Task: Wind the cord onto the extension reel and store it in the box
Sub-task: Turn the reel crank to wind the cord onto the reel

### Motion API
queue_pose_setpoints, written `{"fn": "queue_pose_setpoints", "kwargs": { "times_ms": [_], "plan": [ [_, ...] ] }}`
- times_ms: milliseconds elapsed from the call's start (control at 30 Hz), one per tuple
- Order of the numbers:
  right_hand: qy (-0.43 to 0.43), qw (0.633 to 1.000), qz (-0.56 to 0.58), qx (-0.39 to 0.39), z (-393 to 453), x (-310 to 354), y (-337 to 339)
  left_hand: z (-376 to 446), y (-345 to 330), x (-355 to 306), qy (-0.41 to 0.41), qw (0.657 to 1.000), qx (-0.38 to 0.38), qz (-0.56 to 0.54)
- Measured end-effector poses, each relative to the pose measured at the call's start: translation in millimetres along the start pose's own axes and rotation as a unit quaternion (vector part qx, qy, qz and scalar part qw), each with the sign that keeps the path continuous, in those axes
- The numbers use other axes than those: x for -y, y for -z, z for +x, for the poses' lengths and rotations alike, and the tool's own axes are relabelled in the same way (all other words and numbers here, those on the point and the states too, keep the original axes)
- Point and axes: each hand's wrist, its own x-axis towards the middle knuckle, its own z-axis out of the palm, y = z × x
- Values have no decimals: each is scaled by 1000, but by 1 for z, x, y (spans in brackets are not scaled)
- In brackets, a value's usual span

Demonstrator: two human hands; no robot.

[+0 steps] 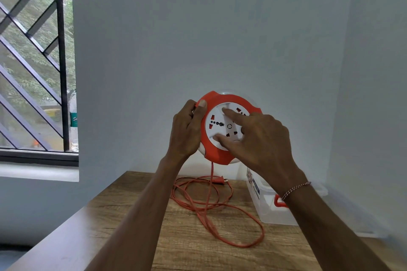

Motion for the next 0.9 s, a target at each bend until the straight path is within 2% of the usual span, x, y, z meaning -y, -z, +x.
{"fn": "queue_pose_setpoints", "kwargs": {
  "times_ms": [133, 267, 333, 433, 533, 900],
  "plan": [
    [22, 999, -11, -20, 1, -1, 3, 0, 0, 2, 2, 1000, 0, -3],
    [94, 993, 57, -43, 5, -5, 7, -1, 0, 0, 0, 1000, -2, -8],
    [130, 989, 65, -6, 7, -8, 10, -1, 0, 0, 0, 1000, -2, -8],
    [145, 986, 11, 82, 6, -5, 16, 0, 0, -1, -4, 1000, 0, -2],
    [144, 982, -42, 114, 3, 2, 19, -1, -1, -1, -4, 1000, 2, 1],
    [71, 994, -52, 58, -1, 0, 11, -1, -1, 0, 3, 1000, 8, 0]
  ]
}}
